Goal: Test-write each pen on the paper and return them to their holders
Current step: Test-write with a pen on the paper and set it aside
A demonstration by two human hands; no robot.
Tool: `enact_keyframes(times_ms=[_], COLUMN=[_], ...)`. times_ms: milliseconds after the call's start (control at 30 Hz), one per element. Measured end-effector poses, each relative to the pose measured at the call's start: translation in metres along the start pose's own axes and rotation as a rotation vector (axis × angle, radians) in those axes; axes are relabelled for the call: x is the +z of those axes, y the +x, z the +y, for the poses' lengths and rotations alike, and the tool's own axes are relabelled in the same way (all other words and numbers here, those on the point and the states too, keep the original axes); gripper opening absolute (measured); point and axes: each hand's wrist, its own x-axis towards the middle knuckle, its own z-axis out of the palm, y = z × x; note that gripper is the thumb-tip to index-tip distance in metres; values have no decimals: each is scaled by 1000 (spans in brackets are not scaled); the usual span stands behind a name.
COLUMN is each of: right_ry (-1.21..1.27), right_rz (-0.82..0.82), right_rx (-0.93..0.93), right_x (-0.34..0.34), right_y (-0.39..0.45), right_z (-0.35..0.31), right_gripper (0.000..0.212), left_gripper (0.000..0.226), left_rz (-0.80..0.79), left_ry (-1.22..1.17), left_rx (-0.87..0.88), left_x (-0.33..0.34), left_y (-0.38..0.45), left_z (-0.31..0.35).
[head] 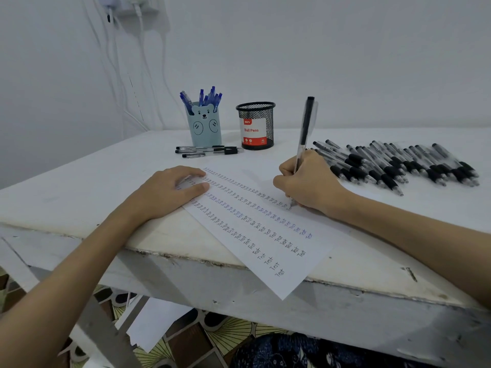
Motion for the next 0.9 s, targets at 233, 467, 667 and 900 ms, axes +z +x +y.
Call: enact_keyframes(times_ms=[233, 467, 667, 900], right_ry=[215, 263, 427, 484], right_rz=[-33, -6, -38, 21], right_rx=[284, 250, 337, 388], right_x=[-13, -21, -23, -26], right_y=[6, 10, 10, 15], right_z=[-4, -2, -3, -1], right_gripper=[30, 28, 21, 14], left_gripper=[65, 82, 74, 67], left_rz=[1, 26, 14, -13], left_ry=[11, 179, 117, 14], left_rx=[-1, -22, 26, 47], left_x=[0, 0, -1, -2], left_y=[-2, 0, -4, -4], left_z=[3, 7, 10, 11])
